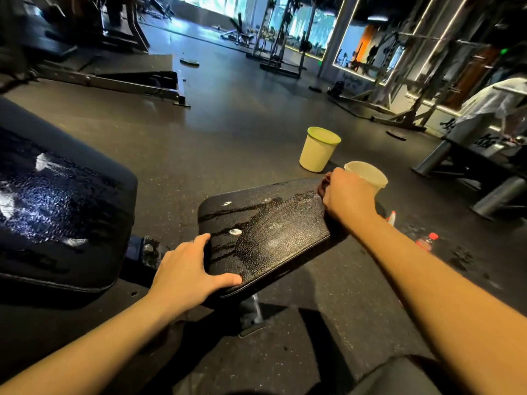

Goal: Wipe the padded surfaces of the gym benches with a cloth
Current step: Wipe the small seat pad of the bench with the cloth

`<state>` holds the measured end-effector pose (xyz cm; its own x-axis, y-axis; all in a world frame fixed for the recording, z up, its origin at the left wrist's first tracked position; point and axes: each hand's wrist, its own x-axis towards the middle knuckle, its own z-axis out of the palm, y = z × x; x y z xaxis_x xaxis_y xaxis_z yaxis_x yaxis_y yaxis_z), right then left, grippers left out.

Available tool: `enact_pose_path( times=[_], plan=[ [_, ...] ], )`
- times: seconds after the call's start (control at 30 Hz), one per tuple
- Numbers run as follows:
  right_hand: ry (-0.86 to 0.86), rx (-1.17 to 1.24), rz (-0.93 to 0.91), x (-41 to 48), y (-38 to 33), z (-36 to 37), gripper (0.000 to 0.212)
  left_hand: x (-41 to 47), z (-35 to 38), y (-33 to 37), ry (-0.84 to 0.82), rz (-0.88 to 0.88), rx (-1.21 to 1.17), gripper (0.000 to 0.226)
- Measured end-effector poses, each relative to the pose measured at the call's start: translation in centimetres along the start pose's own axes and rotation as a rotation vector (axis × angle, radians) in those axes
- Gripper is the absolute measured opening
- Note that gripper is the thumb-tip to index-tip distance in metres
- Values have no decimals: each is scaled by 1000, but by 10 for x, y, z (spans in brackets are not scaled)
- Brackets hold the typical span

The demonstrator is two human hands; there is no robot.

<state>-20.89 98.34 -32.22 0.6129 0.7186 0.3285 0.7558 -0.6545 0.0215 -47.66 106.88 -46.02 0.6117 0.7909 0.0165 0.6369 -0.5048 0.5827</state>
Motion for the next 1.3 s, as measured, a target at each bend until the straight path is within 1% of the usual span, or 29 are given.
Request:
enact_pose_path(
  times=[0.03, 0.07, 0.1, 0.13, 0.2, 0.27, 0.3, 0.33, 0.4, 0.47, 0.5, 0.53, 0.57, 0.63, 0.7, 0.73, 0.77, 0.8, 0.83, 0.87, 0.93, 1.0, 1.03, 1.1, 1.13, 1.2, 1.23, 1.27, 1.3],
  plan=[
    [23, 22, 15, 2, -9, 9, 6, 1, -1, 0, -3, -1, 23, 141],
    [10, 40, 8, 0, -26, 19, 4, 3, -1, 0, -6, -2, 38, 149],
    [-33, 48, -32, -9, -47, 30, 8, 5, -2, 0, -7, -2, 48, 154],
    [-101, 63, -107, -24, -71, 37, 14, 6, -2, -1, -15, -4, 51, 156],
    [-244, 59, -335, -62, -105, 42, 24, 6, -6, -3, -43, -2, 26, 155],
    [-312, 21, -524, -88, -108, 29, 28, 5, -8, -6, -70, 8, -21, 149],
    [-332, 1, -518, -86, -95, 22, 25, 5, -7, -9, -72, 12, -47, 148],
    [-323, -28, -446, -76, -80, 16, 19, 5, -6, -12, -69, 14, -74, 148],
    [-217, -126, -233, -38, -41, 14, 7, 6, -3, -15, -56, 18, -106, 147],
    [-95, -219, -109, 0, -11, 17, 23, 3, 0, -13, -53, 24, -115, 137],
    [-27, -199, -78, 9, -9, 18, 23, 3, 1, -12, -46, 27, -127, 132],
    [17, -165, -53, 13, -18, 20, 15, 2, 2, -10, -42, 25, -133, 130],
    [16, -134, -56, 14, -34, 25, 4, 2, 3, -10, -41, 19, -142, 129],
    [-49, -78, -145, -2, -80, 38, 15, 2, 3, -13, -14, 7, -151, 134],
    [-212, -43, -346, -37, -120, 46, 22, 2, 1, -13, 20, 0, -91, 135],
    [-291, -45, -471, -59, -129, 45, 24, 2, -1, -11, 23, -1, -46, 130],
    [-342, -50, -574, -74, -127, 42, 26, 2, -2, -10, 26, 4, -9, 124],
    [-372, -47, -614, -79, -116, 35, 25, 4, -2, -9, 22, 12, 19, 121],
    [-366, -62, -579, -73, -99, 27, 24, 5, -2, -7, 7, 12, 40, 122],
    [-336, -89, -495, -58, -80, 22, 20, 6, -2, -6, -12, 7, 57, 125],
    [-162, -173, -280, -7, -42, 20, 11, 8, -2, -8, -51, -7, 70, 135],
    [2, -225, -115, 30, -25, 23, 4, 8, -1, -10, -65, -9, 52, 157],
    [39, -222, -87, 37, -33, 28, 7, 7, 0, -11, -66, -7, 53, 165],
    [16, -149, -112, 27, -71, 44, 15, 6, 0, -13, -52, -9, 59, 169],
    [-44, -106, -179, 10, -96, 50, 17, 6, 0, -14, -51, -6, 56, 165],
    [-215, -35, -407, -43, -131, 56, 20, 6, -1, -13, -62, 7, 55, 147],
    [-289, -25, -517, -67, -135, 53, 21, 6, -1, -12, -62, 15, 66, 139],
    [-312, -18, -576, -76, -130, 48, 20, 7, -1, -12, -60, 21, 70, 135],
    [-302, -39, -549, -72, -116, 39, 19, 7, 0, -13, -65, 19, 68, 137]
  ],
)
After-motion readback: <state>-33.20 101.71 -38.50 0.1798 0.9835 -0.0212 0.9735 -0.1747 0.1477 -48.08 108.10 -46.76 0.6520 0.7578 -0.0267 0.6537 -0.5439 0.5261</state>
